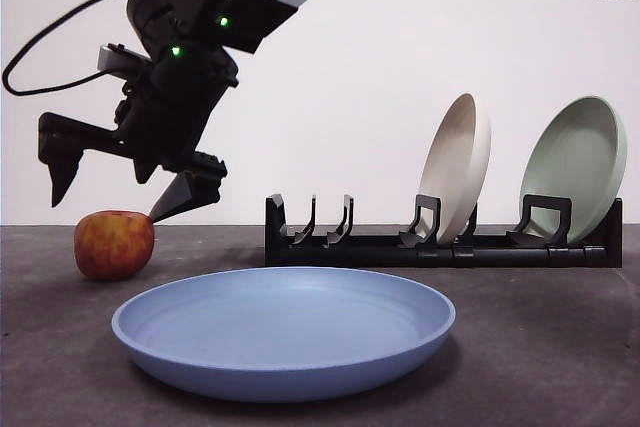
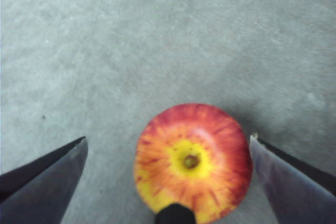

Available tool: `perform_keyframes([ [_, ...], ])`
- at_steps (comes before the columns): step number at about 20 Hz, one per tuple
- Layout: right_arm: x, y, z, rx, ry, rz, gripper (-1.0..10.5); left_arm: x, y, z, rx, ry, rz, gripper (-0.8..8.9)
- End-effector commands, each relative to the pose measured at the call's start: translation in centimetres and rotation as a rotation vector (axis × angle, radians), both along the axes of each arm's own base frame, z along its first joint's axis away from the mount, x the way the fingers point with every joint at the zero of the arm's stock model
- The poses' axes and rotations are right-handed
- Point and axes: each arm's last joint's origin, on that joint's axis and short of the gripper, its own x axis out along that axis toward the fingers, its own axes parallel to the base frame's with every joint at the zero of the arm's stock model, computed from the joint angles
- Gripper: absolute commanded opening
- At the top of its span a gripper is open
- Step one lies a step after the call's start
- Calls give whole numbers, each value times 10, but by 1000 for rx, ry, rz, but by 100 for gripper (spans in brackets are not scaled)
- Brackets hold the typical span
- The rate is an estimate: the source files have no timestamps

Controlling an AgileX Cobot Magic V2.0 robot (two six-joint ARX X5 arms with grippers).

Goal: Take the blue plate from the plate rack,put the plate on the table,take the apple from the table,put the apple in the plate

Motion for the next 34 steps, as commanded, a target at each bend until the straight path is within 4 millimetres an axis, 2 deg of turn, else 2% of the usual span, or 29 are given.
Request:
perform_keyframes([
  [1,-2,7,-29,-25,44,1,860,-1,2,1,34,-16,-1,-9],
  [5,-1,9,-47,-38,74,-8,859,0,4,0,74,-20,9,-9],
  [8,1,12,-47,0,57,-27,843,3,4,-5,105,-5,20,-9],
  [9,2,12,-47,8,55,-31,793,4,3,-8,112,6,26,-9],
  [12,1,11,-48,-4,71,-34,398,7,2,-16,144,31,36,-9],
  [16,1,11,-48,2,86,-47,-19,-1,9,-15,133,7,63,-9],
  [19,-1,9,-42,-13,97,-48,-10,-8,15,-14,126,-19,74,-9],
  [22,-11,5,-20,-70,84,-4,-10,-12,17,-14,117,-30,75,-9],
  [24,-20,-2,4,-123,69,32,-11,-12,17,-17,110,-21,69,-9],
  [28,-59,-27,61,-402,5,125,-11,-9,15,-40,119,38,76,-9],
  [31,-88,-43,99,-392,-12,155,-11,-7,13,-53,89,80,92,-9],
  [32,-100,-51,105,-393,-15,167,-11,-6,12,-53,78,85,97,-9],
  [34,-122,-74,105,-403,-36,162,-11,-7,12,-53,39,92,101,-9],
])
